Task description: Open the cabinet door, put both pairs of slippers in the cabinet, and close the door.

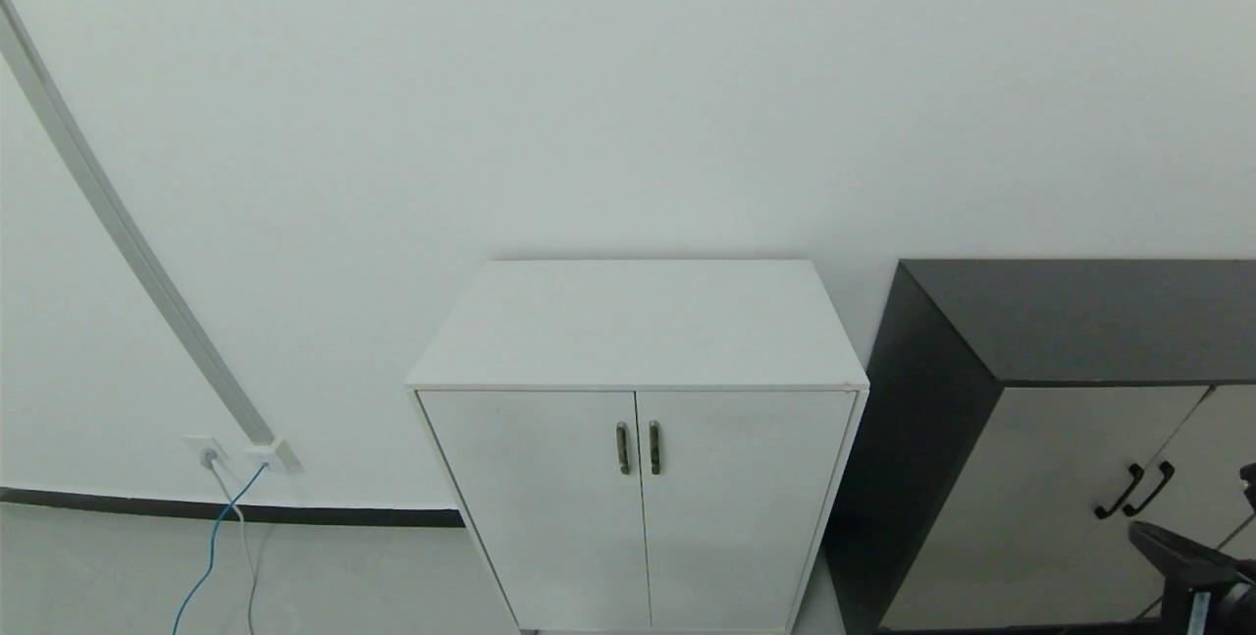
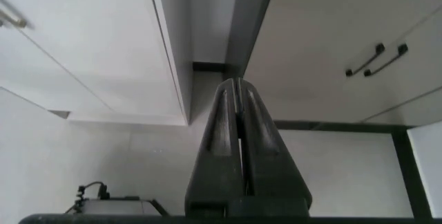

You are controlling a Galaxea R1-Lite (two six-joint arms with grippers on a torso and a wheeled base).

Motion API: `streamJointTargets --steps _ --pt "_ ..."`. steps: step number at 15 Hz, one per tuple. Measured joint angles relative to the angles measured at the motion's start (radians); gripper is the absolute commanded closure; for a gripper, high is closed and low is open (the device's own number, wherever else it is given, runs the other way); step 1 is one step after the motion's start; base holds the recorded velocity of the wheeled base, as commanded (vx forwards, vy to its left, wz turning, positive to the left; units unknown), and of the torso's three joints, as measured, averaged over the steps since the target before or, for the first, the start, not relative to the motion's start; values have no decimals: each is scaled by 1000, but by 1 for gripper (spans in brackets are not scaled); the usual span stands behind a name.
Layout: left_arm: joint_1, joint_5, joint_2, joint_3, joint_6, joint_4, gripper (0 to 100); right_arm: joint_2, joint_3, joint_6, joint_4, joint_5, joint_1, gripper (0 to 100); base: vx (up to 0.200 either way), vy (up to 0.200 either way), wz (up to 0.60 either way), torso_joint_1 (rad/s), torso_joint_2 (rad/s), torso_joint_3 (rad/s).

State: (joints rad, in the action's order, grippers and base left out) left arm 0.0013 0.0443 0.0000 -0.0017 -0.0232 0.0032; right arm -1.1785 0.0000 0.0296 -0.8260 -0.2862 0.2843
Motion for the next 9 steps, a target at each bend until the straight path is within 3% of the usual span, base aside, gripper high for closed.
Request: streamJointTargets --steps 5,9 --pt "0 0 0 0 0 0 100 298 0 -2 315 18 1 100 0 0 0 0 0 0" --pt "0 0 0 0 0 0 100 583 0 -2 566 91 5 100 0 0 0 0 0 0"
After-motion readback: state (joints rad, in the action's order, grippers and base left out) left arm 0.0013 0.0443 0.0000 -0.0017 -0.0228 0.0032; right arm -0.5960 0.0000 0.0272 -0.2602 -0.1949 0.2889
